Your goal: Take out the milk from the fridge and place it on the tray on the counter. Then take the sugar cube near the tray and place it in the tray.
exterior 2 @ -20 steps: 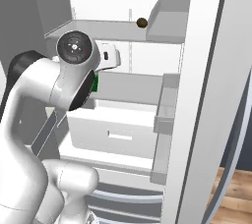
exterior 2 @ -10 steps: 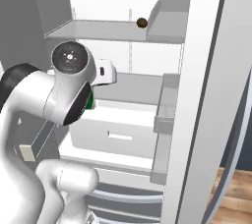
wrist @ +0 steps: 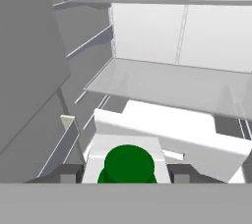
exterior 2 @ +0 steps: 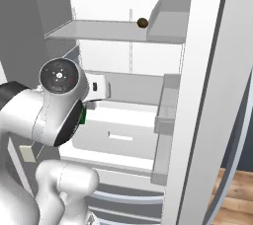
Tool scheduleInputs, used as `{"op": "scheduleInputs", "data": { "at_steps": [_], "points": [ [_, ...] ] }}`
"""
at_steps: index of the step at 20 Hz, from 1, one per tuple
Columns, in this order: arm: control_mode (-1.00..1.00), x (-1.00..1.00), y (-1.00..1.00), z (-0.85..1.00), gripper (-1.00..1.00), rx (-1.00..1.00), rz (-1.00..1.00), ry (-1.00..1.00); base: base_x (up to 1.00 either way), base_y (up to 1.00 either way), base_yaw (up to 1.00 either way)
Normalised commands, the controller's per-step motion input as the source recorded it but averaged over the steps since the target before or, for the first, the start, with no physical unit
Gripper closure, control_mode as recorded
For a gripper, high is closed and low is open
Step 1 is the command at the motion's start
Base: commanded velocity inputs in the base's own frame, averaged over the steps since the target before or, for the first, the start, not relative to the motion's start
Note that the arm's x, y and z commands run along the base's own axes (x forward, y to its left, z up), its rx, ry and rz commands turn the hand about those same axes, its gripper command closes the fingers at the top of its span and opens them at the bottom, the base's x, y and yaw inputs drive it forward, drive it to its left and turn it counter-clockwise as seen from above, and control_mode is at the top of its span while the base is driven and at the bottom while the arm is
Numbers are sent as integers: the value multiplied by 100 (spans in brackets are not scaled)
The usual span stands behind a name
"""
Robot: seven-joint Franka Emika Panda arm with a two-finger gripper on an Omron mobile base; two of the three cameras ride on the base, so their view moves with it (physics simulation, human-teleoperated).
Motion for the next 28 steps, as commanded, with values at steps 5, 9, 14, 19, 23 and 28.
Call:
{"op": "scheduleInputs", "data": {
  "at_steps": [5,9,14,19,23,28],
  "points": [
    [100,0,0,0,100,0,0,0,-100,6,5],
    [100,0,0,0,100,0,0,0,-100,11,2],
    [100,0,0,0,100,0,0,0,-100,11,3],
    [100,0,0,0,100,0,0,0,-61,26,29],
    [100,0,0,0,100,0,0,0,0,59,83],
    [100,0,0,0,100,0,0,0,0,28,97]
  ]
}}
